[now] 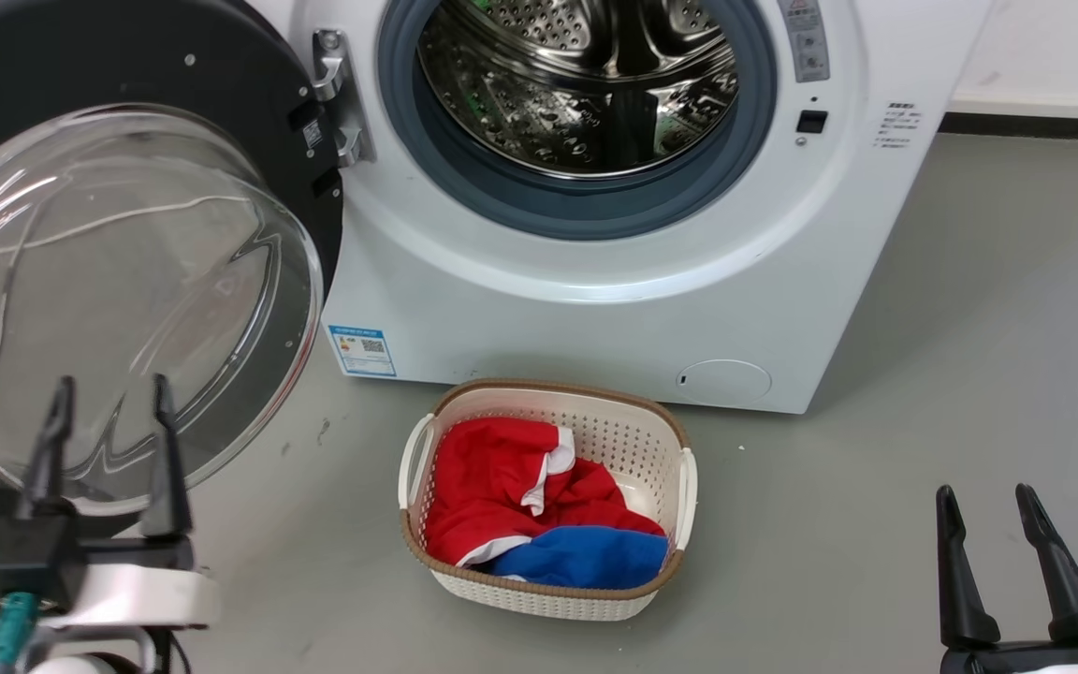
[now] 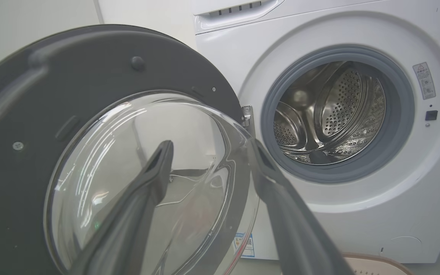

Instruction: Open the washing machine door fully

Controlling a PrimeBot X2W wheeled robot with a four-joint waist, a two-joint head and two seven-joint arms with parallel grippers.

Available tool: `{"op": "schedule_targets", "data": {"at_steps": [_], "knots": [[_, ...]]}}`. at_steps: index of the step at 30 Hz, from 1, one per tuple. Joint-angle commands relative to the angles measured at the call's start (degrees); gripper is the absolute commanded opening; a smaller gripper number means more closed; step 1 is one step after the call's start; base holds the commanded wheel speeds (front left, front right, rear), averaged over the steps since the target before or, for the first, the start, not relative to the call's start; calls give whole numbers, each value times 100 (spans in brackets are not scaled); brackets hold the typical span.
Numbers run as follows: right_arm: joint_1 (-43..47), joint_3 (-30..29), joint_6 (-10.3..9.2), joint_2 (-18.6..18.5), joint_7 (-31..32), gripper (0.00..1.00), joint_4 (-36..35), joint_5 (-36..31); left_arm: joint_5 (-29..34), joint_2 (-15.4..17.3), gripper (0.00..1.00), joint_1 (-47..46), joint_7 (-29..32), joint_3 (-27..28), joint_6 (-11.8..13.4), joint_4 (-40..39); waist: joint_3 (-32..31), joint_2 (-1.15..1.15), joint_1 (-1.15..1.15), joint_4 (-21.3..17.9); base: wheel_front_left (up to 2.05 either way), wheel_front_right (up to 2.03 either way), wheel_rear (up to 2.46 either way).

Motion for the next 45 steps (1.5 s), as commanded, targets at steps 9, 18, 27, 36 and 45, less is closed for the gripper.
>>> {"op": "schedule_targets", "data": {"at_steps": [9,18,27,36,45], "knots": [[183,-39,-1,8,-10,100,-54,-60,127,-240,100,383,-15,-622,44,58,-208,0,0,-245,0,0,0],[248,-57,-1,8,-10,100,-61,-105,119,-366,100,639,-15,-989,281,298,-254,0,0,-338,0,0,0],[340,67,-1,8,-10,100,-45,-74,3,-415,100,842,-15,-1158,479,605,-287,0,0,-389,0,0,0],[376,71,-1,8,-10,100,-22,-50,-74,-435,100,980,-15,-1311,612,653,-302,0,0,-404,0,0,0],[321,91,0,2,7,0,94,-26,-105,-444,0,955,23,-1339,631,810,-303,0,0,-410,0,0,0]]}}
